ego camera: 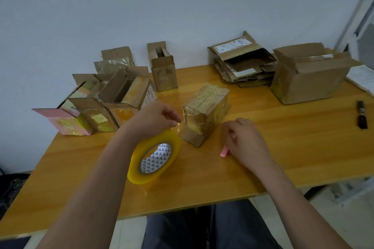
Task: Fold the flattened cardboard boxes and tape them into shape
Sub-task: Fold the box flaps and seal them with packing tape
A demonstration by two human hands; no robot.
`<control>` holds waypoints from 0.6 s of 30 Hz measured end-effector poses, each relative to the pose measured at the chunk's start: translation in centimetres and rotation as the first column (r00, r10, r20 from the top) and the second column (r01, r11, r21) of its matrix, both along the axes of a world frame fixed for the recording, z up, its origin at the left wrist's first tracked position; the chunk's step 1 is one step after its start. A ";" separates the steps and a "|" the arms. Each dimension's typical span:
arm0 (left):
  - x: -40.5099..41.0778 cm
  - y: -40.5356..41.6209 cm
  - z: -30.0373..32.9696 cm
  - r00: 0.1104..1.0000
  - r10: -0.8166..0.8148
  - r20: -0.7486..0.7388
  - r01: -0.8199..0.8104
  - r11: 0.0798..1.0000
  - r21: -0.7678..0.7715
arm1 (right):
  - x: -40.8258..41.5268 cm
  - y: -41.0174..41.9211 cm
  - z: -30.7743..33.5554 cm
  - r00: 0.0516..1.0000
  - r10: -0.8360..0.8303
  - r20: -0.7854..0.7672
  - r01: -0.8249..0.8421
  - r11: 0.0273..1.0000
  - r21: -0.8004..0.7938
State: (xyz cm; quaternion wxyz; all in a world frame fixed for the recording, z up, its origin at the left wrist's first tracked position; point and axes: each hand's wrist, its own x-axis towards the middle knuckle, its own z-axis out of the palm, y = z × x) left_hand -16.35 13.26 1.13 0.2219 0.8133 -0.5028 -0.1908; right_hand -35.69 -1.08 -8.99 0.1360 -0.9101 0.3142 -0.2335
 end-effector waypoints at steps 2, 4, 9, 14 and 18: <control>-0.1 0.2 0.0 1.000 -0.002 0.010 0.002 1.000 -0.017 | 1.2 1.6 1.1 0.980 0.091 0.175 -0.139 0.948 0.286; -0.3 0.4 0.0 1.000 -0.005 0.018 0.005 1.000 -0.031 | 2.6 3.4 1.6 0.954 0.137 0.266 -0.265 0.803 0.535; -0.2 0.9 0.0 1.000 0.010 0.002 -0.010 0.998 -0.066 | 5.4 5.5 1.4 0.899 0.049 0.434 -0.384 0.561 0.733; -0.1 1.2 -0.2 0.997 0.059 -0.048 -0.064 0.993 -0.097 | 6.4 5.9 1.8 0.857 -0.016 0.516 -0.426 0.542 0.724; -0.4 1.7 -0.6 0.985 0.170 0.014 -0.163 0.963 -0.216 | 7.1 6.4 2.1 0.855 -0.074 0.514 -0.399 0.539 0.742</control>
